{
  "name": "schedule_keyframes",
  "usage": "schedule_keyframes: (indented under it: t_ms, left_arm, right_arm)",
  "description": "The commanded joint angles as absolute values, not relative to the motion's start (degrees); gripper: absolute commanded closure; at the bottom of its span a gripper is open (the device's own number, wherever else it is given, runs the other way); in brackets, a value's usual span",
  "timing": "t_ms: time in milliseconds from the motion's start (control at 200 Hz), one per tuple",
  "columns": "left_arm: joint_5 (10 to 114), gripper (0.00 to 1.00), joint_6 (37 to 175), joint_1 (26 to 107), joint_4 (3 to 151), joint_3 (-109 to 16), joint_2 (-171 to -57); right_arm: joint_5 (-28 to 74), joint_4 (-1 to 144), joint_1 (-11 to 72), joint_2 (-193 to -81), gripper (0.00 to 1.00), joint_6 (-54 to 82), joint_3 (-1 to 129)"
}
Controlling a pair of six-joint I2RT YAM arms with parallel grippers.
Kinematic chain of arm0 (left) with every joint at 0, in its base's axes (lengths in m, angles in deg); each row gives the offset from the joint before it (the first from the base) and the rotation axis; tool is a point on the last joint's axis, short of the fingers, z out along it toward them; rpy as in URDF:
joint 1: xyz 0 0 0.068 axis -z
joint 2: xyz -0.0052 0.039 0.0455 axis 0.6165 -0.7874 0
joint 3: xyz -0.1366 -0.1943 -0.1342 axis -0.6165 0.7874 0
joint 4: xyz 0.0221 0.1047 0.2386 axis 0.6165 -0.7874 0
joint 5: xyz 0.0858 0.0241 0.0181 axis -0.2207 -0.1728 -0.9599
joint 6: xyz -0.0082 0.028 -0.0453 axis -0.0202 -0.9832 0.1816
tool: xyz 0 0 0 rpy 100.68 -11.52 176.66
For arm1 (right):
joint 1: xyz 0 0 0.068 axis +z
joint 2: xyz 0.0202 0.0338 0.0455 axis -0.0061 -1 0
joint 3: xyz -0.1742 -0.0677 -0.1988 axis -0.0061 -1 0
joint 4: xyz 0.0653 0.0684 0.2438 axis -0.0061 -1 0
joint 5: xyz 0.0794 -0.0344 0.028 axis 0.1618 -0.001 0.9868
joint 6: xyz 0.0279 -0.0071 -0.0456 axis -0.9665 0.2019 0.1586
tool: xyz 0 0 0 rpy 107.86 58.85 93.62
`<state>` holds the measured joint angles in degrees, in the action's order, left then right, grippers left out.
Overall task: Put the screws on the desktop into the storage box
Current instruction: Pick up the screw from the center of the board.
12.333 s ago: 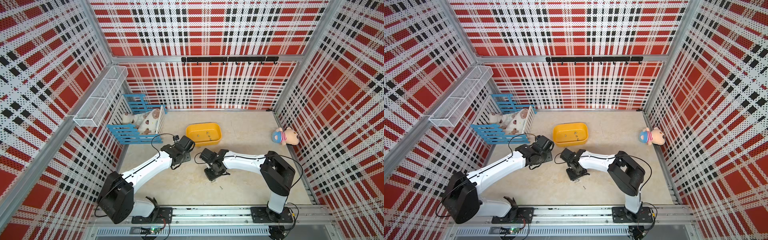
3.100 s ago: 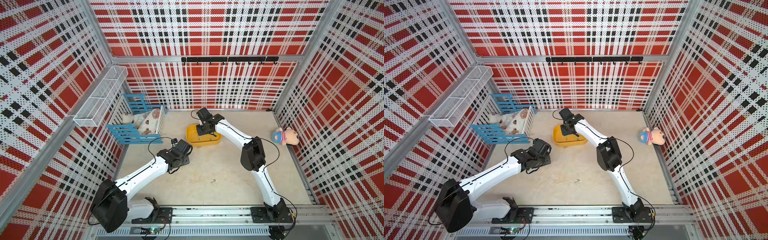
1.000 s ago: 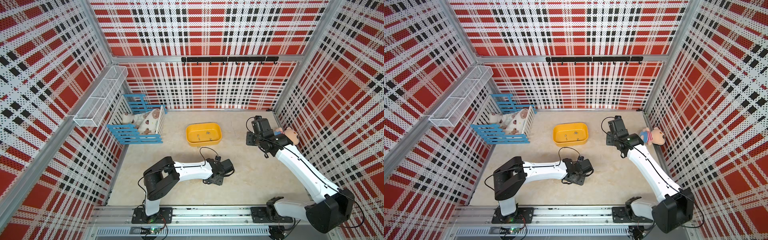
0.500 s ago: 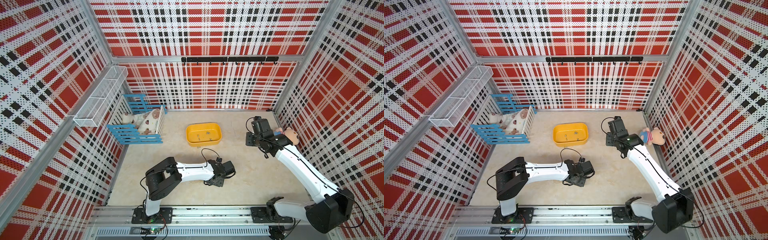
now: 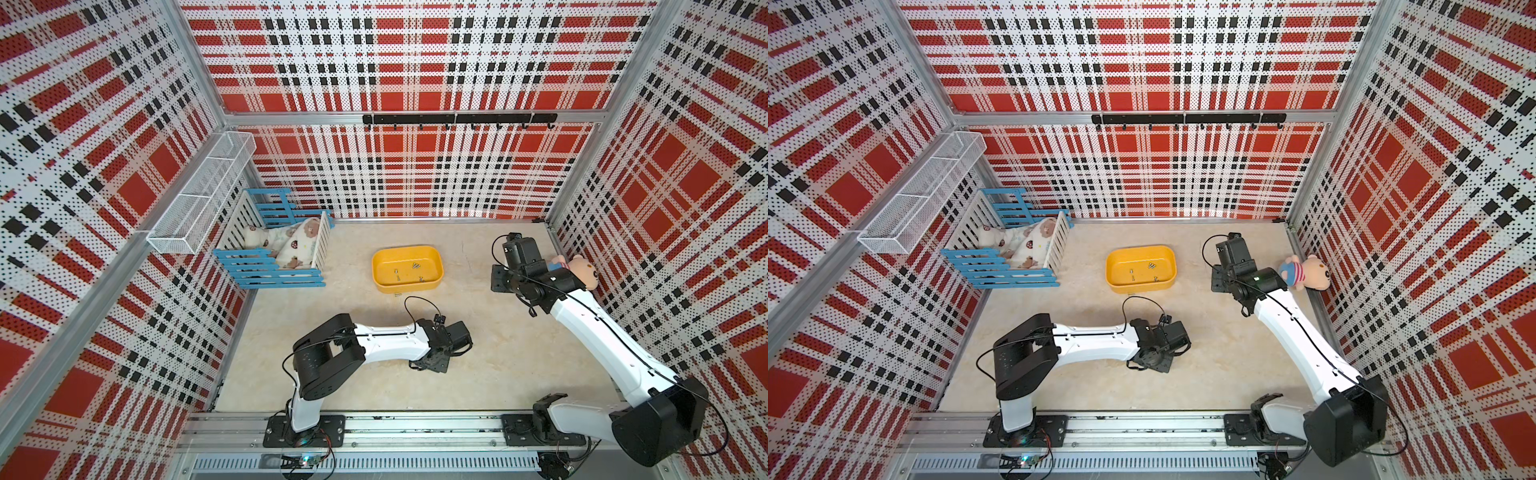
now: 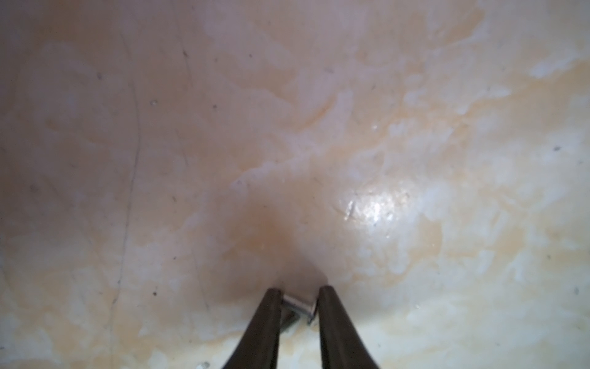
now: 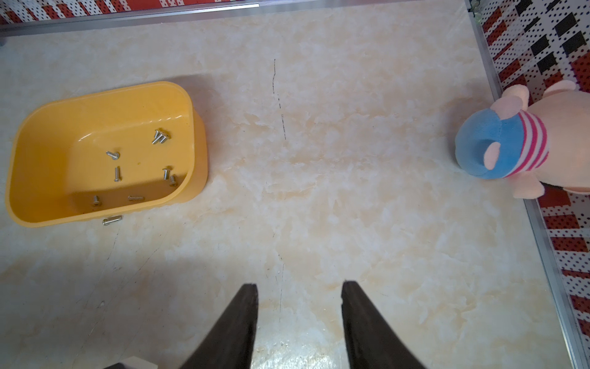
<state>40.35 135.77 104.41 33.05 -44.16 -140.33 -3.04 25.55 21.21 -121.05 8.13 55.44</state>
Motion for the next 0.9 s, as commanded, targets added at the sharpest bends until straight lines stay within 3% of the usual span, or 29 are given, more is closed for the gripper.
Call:
schedule_keyframes:
  t_ms: [0,591,897]
  left_arm:
    - [40.38,0.74,135.50,104.32,32.72,-44.31,-141.26]
    - [33.02,0.79,134.56,101.27,24.27,-49.41,-134.75]
    - [27.58,0.79,127.78,90.66,20.65,-59.15,-133.98]
  right_arm:
    - [-2.91,26.31,20.99,-121.02,0.52,8.20,54.53]
    - [-2.46,26.18,20.95,-120.50,0.52,8.03,54.58]
    - [-0.87,26.71,20.97,-120.88,0.52,7.67,54.47]
